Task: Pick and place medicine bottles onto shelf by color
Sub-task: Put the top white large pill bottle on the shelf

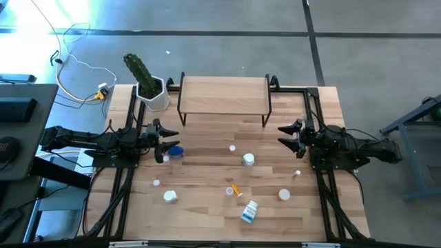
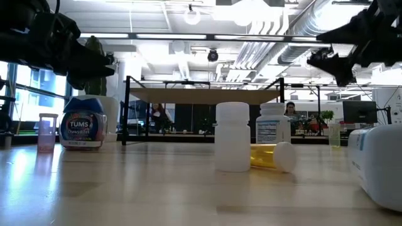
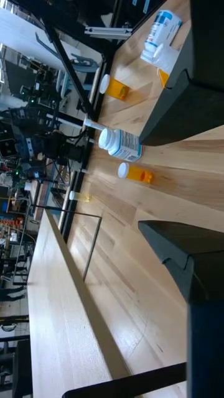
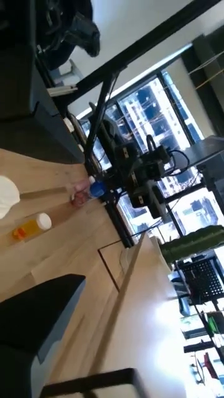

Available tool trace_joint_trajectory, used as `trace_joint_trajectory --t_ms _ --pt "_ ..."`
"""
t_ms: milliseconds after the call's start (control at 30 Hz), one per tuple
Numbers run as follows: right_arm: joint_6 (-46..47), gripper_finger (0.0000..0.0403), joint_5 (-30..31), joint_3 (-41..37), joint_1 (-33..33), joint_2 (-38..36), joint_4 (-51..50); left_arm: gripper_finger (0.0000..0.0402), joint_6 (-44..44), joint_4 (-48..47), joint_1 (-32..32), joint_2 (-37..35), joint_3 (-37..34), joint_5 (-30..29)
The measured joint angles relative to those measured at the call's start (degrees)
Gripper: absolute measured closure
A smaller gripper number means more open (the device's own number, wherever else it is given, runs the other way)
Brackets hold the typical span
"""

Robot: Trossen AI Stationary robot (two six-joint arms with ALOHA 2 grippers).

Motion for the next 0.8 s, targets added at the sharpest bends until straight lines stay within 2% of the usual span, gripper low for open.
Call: trace_joint_trajectory --t_ms 167,300,433,600,800 --pt "-9.3 0.0107 2.6 9.1 0.0 3.1 -11.9 0.0206 0.0 0.0 0.0 0.0 0.0 0.0" --pt "-9.2 0.0107 5.5 14.8 0.0 8.1 -20.5 0.0206 0.0 0.0 0.0 0.0 0.0 0.0" --pt "-3.8 0.0107 5.5 18.5 0.0 15.4 -21.3 0.0206 0.0 0.0 0.0 0.0 0.0 0.0" --pt "0.8 0.0107 4.7 22.9 0.1 27.9 -21.4 0.0206 0.0 0.0 0.0 0.0 0.0 0.0" --pt "4.5 0.0107 4.9 29.7 3.0 41.7 -21.5 0.0206 0.0 0.0 0.0 0.0 0.0 0.0"
